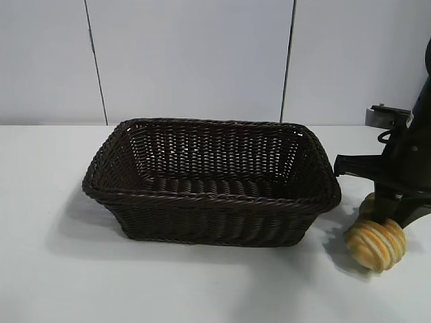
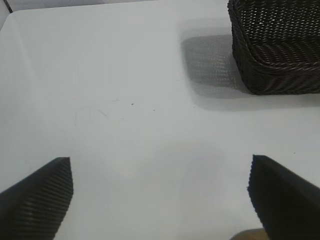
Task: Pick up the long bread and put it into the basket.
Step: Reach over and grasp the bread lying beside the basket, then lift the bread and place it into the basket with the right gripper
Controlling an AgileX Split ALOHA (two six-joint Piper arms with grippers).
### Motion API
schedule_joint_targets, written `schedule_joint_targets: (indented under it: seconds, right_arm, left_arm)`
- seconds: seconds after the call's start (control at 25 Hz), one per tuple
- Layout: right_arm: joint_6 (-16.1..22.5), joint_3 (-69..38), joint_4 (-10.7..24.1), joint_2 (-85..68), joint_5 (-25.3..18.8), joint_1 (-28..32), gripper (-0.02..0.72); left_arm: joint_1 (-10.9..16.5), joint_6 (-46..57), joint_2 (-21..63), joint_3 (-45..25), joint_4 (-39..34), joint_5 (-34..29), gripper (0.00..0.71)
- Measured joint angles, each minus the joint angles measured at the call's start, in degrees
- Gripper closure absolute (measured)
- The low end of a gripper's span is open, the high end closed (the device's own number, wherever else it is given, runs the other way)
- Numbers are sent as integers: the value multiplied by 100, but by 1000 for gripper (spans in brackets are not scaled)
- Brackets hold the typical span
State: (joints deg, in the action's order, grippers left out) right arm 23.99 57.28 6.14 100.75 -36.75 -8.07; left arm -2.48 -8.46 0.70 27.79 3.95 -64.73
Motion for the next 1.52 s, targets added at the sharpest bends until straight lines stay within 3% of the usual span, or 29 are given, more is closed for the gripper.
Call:
schedule_joint_targets:
  seconds: [0.32,0.52,0.72,0.84,1.16,1.52]
  right_arm:
    - [-65,1094,258,-685,-1166,0,598]
    - [-373,1532,90,-731,-1418,0,598]
    - [-863,1581,-507,-731,-1299,-10,598]
    - [-1085,1581,-665,-731,-1104,-167,598]
    - [-1162,1599,-706,-662,-440,-962,598]
    - [-1210,2417,-663,309,-398,-1726,598]
  left_arm:
    - [0,0,0,0,0,0,23]
    - [0,0,0,0,0,0,23]
    - [0,0,0,0,0,0,23]
    - [0,0,0,0,0,0,23]
    - [0,0,0,0,0,0,23]
    - [0,0,0,0,0,0,23]
